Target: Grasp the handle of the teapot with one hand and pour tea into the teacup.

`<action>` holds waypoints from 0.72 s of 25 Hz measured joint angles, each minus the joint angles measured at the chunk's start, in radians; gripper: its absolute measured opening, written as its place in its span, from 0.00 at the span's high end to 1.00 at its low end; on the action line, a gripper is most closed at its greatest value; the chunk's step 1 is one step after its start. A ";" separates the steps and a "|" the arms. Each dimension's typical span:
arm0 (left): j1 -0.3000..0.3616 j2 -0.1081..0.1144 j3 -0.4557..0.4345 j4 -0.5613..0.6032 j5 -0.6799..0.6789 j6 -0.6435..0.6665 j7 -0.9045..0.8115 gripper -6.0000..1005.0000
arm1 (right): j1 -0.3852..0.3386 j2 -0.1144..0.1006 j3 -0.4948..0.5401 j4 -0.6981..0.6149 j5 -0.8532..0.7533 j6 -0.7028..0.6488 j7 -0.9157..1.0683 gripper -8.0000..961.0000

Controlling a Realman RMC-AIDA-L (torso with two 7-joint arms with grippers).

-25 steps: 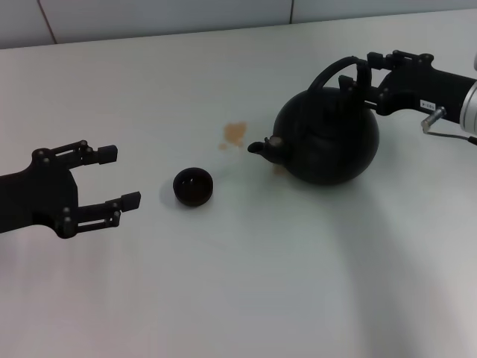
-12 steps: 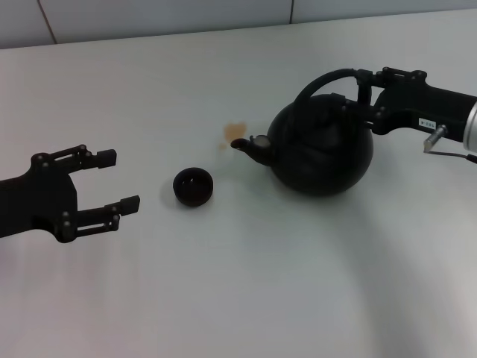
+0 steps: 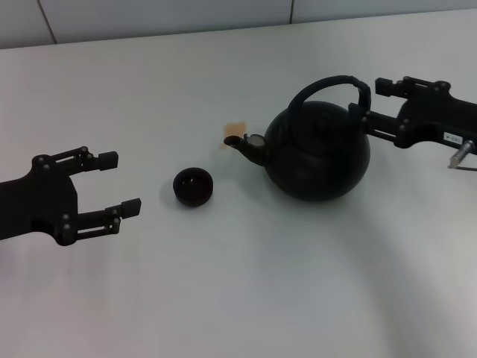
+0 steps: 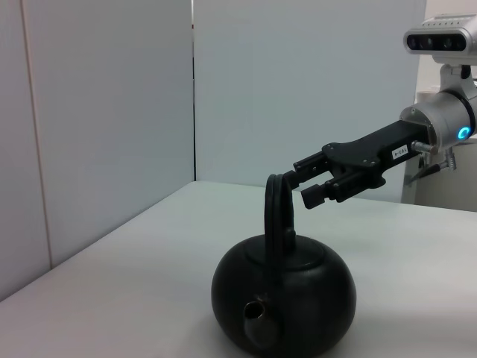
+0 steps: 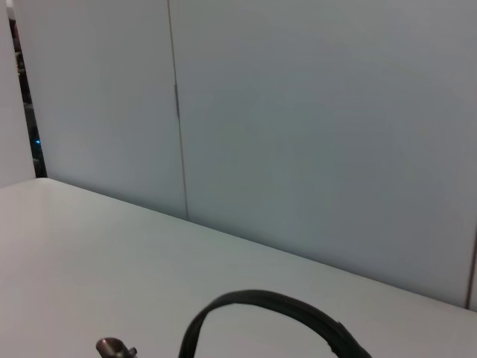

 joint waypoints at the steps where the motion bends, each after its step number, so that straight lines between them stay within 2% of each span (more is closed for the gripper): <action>1: 0.000 0.000 0.000 0.000 0.000 0.000 0.000 0.22 | -0.009 0.000 0.000 -0.008 0.000 -0.001 0.000 0.34; 14: 0.003 0.000 0.000 0.010 0.000 0.018 -0.012 0.22 | -0.084 0.000 0.001 -0.066 0.010 -0.108 0.000 0.34; 17: 0.003 0.001 0.000 0.012 -0.001 0.031 -0.012 0.22 | -0.106 0.000 0.012 -0.094 0.012 -0.165 -0.008 0.34; 18: 0.003 0.001 0.000 0.012 -0.001 0.031 -0.012 0.22 | -0.108 0.000 0.034 -0.098 0.012 -0.226 -0.031 0.34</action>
